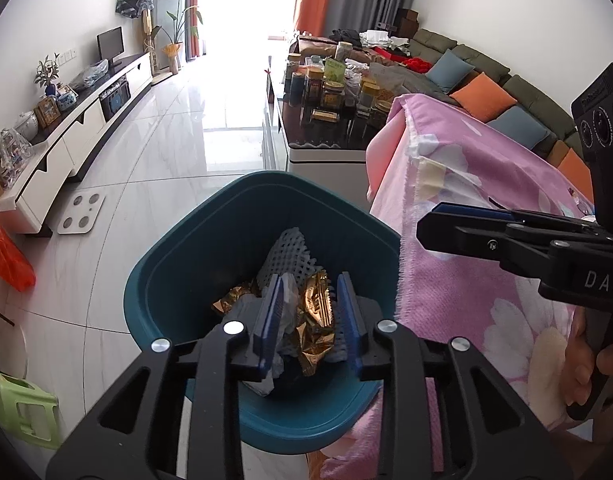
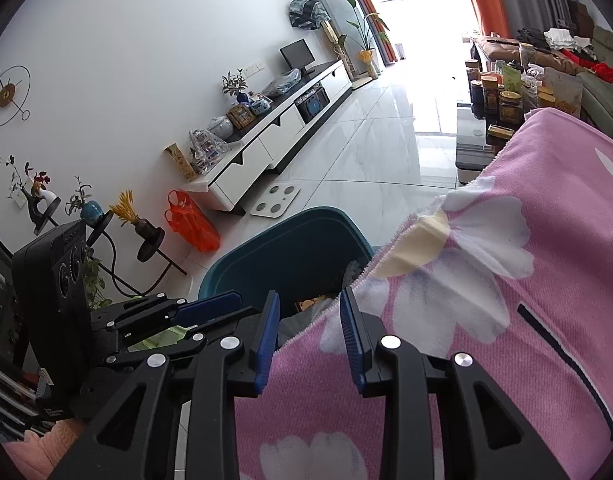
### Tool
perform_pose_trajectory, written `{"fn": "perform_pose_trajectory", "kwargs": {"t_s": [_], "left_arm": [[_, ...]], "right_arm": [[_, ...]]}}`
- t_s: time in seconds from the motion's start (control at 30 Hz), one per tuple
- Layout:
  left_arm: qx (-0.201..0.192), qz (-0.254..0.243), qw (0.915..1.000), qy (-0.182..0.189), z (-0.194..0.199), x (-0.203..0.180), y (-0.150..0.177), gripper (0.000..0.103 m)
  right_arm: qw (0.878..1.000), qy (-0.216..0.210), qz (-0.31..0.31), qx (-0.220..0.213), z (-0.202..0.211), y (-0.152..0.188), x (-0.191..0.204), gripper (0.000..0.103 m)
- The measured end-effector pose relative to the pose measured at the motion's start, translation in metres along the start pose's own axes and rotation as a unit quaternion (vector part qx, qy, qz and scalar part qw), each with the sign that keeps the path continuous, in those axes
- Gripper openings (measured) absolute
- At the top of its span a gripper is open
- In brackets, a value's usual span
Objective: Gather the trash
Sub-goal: 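Move both grippers back over the trash on the blanket, then grasp the white blue-dotted paper cup with the left gripper while the right grasps the clear wrapper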
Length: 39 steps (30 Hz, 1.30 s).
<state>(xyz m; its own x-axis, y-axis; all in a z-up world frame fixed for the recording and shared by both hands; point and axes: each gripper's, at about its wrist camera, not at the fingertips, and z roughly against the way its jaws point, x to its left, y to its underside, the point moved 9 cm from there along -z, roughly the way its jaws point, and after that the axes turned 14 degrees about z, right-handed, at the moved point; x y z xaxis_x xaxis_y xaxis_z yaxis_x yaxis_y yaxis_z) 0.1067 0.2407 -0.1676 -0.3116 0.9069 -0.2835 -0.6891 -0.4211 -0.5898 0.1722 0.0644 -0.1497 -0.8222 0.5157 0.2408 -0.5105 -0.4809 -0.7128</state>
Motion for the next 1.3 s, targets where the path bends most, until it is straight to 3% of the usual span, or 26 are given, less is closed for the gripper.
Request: {"fn": "perform_pose_trajectory", "kwargs": {"t_s": [0.2, 0.43, 0.5, 0.87, 1.3], "left_arm": [[-0.036, -0.018, 0.9992, 0.007, 0.025, -0.017, -0.002, 0.052], [-0.063, -0.045, 0.9966, 0.029, 0.053, -0.055, 0.010, 0.071], [-0.066, -0.055, 0.9955, 0.041, 0.058, -0.069, 0.016, 0.081], [-0.051, -0.122, 0.9837, 0.121, 0.066, -0.164, 0.055, 0.086], [-0.006, -0.199, 0.9599, 0.197, 0.049, -0.283, 0.089, 0.083]], "right_arm": [[1.000, 0.020, 0.000, -0.022, 0.029, 0.007, -0.010, 0.044], [0.997, 0.050, -0.002, -0.052, 0.075, 0.024, -0.029, 0.048], [0.997, 0.056, -0.005, -0.060, 0.089, 0.030, -0.034, 0.049], [0.986, 0.127, -0.053, -0.097, 0.178, 0.089, -0.074, 0.057], [0.951, 0.239, -0.144, -0.132, 0.279, 0.169, -0.153, 0.057]]}}
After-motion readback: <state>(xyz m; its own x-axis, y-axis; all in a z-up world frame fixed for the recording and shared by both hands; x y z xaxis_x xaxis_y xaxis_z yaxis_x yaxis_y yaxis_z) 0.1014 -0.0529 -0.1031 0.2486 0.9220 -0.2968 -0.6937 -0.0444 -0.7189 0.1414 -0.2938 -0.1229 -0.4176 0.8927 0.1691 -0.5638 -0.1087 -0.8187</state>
